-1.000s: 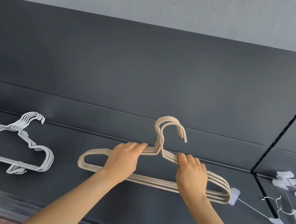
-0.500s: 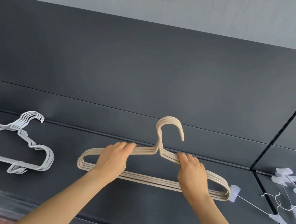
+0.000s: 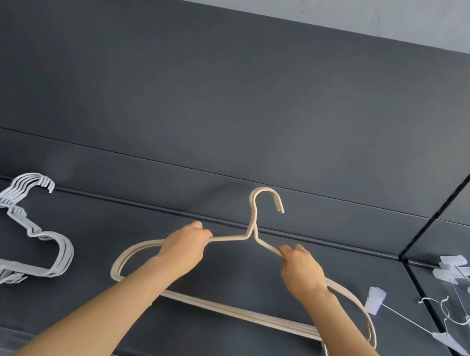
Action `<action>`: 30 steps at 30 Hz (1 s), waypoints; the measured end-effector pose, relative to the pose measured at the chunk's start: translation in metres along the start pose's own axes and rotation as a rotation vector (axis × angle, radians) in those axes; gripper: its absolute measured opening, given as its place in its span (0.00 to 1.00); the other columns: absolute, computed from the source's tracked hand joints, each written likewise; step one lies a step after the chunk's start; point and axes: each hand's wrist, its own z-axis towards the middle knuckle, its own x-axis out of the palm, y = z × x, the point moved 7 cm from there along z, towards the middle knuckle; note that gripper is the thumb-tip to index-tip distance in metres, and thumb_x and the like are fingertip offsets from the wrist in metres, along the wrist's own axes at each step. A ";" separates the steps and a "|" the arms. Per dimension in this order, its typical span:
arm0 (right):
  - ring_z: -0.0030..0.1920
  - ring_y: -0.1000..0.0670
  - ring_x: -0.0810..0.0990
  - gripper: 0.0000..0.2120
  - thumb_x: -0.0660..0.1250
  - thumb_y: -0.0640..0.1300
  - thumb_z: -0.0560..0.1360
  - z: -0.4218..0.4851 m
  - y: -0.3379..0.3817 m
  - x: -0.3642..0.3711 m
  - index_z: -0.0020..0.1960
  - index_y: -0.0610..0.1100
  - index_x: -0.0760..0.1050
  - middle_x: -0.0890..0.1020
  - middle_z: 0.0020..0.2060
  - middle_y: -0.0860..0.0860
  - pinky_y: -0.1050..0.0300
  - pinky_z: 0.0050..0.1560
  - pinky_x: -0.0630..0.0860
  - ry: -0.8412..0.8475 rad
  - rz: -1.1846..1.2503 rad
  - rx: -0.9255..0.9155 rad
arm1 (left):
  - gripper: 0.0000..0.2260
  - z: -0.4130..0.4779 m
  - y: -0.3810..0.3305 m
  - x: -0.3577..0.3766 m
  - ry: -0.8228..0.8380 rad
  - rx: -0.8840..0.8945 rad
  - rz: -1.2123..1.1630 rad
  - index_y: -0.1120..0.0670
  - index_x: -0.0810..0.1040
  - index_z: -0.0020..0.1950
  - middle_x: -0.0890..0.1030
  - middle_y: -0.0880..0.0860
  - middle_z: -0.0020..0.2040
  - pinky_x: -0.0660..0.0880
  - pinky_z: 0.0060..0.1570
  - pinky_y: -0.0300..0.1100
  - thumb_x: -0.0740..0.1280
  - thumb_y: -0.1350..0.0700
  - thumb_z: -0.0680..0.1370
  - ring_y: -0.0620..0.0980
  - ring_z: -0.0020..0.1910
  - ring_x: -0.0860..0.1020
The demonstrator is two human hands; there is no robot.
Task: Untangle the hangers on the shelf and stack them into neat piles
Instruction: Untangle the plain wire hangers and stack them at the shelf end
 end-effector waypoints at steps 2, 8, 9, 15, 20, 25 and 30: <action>0.50 0.44 0.74 0.14 0.54 0.34 0.76 0.003 0.001 0.008 0.57 0.43 0.72 0.73 0.47 0.45 0.54 0.38 0.67 0.000 -0.026 0.010 | 0.08 0.005 0.003 0.011 0.019 0.001 0.030 0.58 0.76 0.49 0.66 0.50 0.44 0.66 0.35 0.43 0.57 0.63 0.79 0.49 0.40 0.67; 0.53 0.45 0.75 0.11 0.56 0.34 0.74 0.001 -0.003 0.037 0.55 0.42 0.70 0.77 0.51 0.46 0.55 0.39 0.68 0.012 -0.060 0.048 | 0.08 0.006 0.014 0.041 0.120 -0.034 0.046 0.57 0.74 0.53 0.72 0.52 0.48 0.68 0.39 0.43 0.58 0.64 0.78 0.49 0.43 0.68; 0.53 0.45 0.75 0.11 0.56 0.34 0.74 0.000 -0.004 0.040 0.55 0.42 0.70 0.77 0.52 0.46 0.56 0.40 0.67 0.011 -0.063 0.056 | 0.07 0.005 0.015 0.044 0.131 -0.043 0.031 0.56 0.73 0.53 0.74 0.52 0.51 0.67 0.39 0.43 0.59 0.64 0.78 0.49 0.43 0.68; 0.56 0.45 0.73 0.11 0.57 0.36 0.75 -0.003 -0.006 0.049 0.56 0.42 0.71 0.75 0.54 0.46 0.56 0.47 0.68 0.029 -0.108 0.034 | 0.06 -0.002 0.015 0.051 0.177 -0.057 0.029 0.55 0.71 0.52 0.75 0.53 0.52 0.67 0.39 0.44 0.59 0.63 0.78 0.52 0.43 0.71; 0.56 0.44 0.73 0.09 0.57 0.39 0.77 -0.002 -0.008 0.050 0.55 0.40 0.72 0.76 0.54 0.44 0.55 0.46 0.70 0.109 0.002 0.064 | 0.07 0.000 0.020 0.051 0.196 -0.068 0.016 0.56 0.74 0.53 0.74 0.53 0.53 0.68 0.41 0.44 0.59 0.62 0.78 0.54 0.47 0.75; 0.53 0.43 0.74 0.09 0.58 0.38 0.77 -0.004 -0.004 0.046 0.54 0.39 0.74 0.75 0.50 0.44 0.58 0.43 0.67 0.102 0.023 0.050 | 0.07 0.000 0.018 0.045 0.156 -0.073 0.018 0.56 0.73 0.53 0.76 0.54 0.51 0.69 0.41 0.45 0.58 0.63 0.78 0.55 0.49 0.76; 0.42 0.47 0.71 0.10 0.58 0.36 0.77 -0.001 0.005 0.037 0.51 0.38 0.78 0.70 0.43 0.47 0.59 0.40 0.66 0.076 0.096 0.016 | 0.08 -0.006 0.023 0.021 0.102 -0.089 0.077 0.54 0.73 0.49 0.76 0.55 0.42 0.67 0.36 0.45 0.57 0.64 0.78 0.56 0.39 0.75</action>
